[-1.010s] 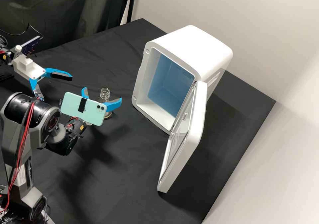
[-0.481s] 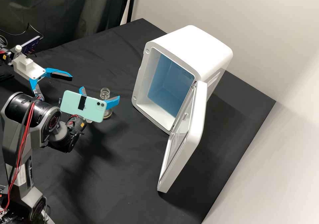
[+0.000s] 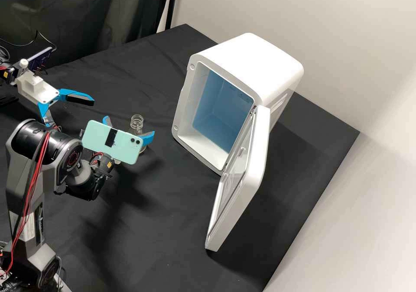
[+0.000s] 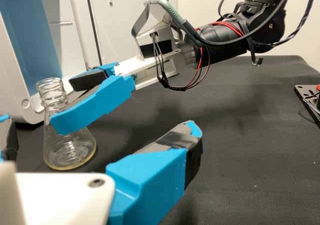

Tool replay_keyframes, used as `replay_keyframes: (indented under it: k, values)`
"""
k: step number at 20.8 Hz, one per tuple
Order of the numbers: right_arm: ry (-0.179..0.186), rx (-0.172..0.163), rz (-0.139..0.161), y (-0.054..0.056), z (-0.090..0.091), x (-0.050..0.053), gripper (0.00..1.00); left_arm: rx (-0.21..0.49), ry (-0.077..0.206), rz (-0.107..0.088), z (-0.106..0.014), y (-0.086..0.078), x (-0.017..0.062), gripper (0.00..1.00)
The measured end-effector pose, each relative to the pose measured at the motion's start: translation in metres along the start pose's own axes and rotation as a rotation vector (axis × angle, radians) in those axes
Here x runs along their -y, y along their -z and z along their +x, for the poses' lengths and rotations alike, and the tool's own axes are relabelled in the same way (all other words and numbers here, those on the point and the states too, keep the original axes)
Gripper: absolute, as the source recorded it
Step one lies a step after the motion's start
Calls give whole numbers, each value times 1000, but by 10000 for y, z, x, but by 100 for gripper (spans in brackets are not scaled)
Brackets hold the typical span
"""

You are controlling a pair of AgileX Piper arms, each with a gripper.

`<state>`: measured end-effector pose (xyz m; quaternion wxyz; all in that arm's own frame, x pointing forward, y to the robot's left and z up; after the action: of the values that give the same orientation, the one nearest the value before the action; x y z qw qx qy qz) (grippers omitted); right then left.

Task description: Place the flask in the incubator

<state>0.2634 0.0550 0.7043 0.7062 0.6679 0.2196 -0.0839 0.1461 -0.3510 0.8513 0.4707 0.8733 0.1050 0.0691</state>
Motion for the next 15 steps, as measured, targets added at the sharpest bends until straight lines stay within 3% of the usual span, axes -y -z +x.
replay_keyframes:
  k: [3, 10, 15]
  values:
    - [7, 15, 28, -24, 0, 3, 100, 0, 0, 0, 0, 0, 0, 100]
    - [36, 48, 56, -72, 9, 48, 100, -2, 0, 0, -1, 3, 0, 100]
    - [46, 76, 100, -110, 22, 51, 100, -9, -1, -1, -7, 16, -1, 100]
